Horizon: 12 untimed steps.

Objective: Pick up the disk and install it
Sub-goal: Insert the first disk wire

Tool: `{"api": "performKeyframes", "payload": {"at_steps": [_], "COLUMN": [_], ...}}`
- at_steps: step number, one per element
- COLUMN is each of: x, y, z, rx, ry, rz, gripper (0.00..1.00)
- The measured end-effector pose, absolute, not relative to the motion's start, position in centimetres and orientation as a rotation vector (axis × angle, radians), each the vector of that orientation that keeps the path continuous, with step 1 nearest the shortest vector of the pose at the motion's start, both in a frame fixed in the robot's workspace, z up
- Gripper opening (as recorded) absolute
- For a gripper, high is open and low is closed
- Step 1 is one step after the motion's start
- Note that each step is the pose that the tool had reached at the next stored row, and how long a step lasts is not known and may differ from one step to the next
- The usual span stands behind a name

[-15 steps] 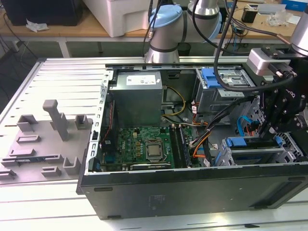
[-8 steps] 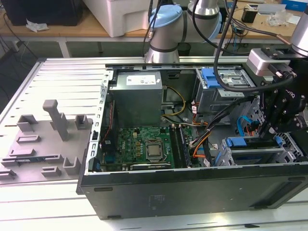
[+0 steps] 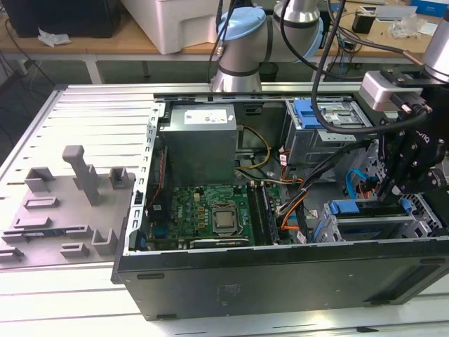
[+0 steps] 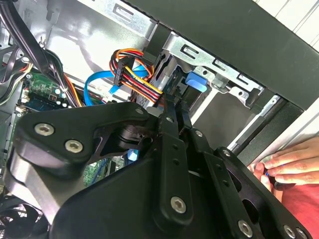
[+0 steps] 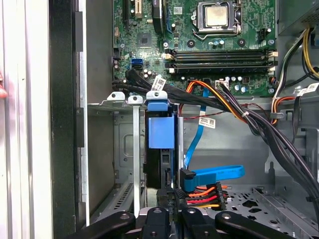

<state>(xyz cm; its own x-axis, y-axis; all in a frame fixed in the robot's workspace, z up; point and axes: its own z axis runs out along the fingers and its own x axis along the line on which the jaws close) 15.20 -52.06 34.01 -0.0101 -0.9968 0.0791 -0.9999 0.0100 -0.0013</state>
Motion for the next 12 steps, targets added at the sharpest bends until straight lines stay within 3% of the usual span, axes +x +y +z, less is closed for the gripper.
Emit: {"api": "performKeyframes", "payload": {"at_steps": [12], "x": [15.20], "y": [-52.06], "z": [33.93], "rx": [2.171], "ry": [-2.193], "rz": [0.087], "gripper": [0.17]}}
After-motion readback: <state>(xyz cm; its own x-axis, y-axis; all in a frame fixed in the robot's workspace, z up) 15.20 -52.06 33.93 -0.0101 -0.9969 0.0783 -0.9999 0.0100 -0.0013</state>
